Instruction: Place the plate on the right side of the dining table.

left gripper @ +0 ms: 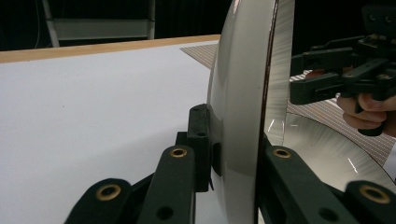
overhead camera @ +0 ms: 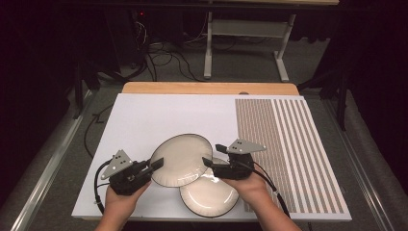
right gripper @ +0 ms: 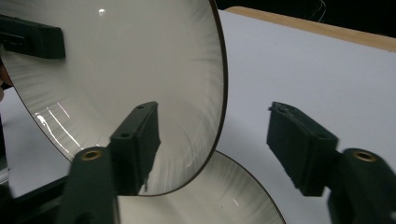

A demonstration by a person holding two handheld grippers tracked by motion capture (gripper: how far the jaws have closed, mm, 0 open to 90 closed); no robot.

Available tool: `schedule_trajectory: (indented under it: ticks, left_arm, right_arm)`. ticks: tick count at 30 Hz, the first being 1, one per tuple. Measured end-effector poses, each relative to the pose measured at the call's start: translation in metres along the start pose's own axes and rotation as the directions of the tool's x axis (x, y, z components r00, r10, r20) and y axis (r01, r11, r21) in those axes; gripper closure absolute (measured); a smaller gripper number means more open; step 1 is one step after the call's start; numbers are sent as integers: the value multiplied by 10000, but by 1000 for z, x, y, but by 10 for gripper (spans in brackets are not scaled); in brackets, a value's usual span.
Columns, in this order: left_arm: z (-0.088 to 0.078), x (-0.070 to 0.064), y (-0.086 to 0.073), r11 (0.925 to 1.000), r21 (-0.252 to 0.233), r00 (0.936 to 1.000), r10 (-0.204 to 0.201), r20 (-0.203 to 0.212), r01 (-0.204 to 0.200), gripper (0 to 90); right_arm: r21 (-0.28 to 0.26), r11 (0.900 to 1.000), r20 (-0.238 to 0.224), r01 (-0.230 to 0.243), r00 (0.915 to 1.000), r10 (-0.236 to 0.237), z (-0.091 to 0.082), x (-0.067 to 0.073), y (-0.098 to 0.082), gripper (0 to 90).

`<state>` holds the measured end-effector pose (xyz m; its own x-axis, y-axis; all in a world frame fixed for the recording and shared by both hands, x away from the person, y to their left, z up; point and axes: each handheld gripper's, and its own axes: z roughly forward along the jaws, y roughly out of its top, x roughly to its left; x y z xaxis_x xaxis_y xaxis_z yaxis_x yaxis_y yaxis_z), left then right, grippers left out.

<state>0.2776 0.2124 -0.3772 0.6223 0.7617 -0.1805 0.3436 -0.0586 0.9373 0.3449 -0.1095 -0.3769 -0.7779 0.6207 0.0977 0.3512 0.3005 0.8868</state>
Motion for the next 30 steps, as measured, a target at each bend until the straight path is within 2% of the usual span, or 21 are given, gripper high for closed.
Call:
schedule_trajectory:
  ticks: [3,4,10,14,16,22,27,30]
  left_arm:
    - [0,0,0,10000,-14,10000,-41,27,41,798]
    - [0,1,0,10000,-15,10000,-70,10,70,797]
    - [1,3,-1,9998,-1,9997,-220,44,220,796]
    - [1,3,-1,9996,0,9995,-294,86,294,796]
    - [2,4,-2,9990,23,9989,-454,146,454,796]
    - [2,9,-3,9963,-3,9957,-853,349,854,801]
    - [5,6,-1,9962,-9,9951,-869,470,871,797]
    - [8,2,3,9974,-78,9960,-705,549,711,796]
  right_arm:
    - [56,9999,-156,-84,9998,85,5,-2,1,532]
    - [118,9993,-382,-359,9986,363,7,-3,1,597]
    - [145,9980,-587,-611,9964,619,10,-4,0,745]
    - [151,9968,-570,-790,9952,798,11,-4,-1,801]
    - [141,9962,-474,-864,9951,869,11,-5,-1,831]
    - [87,9938,-722,-1106,9912,1110,6,-6,1,865]
    - [12,9933,-718,-1154,9907,1152,-2,-7,1,873]
    - [-59,9935,-745,-1137,9908,1130,-9,-9,2,875]
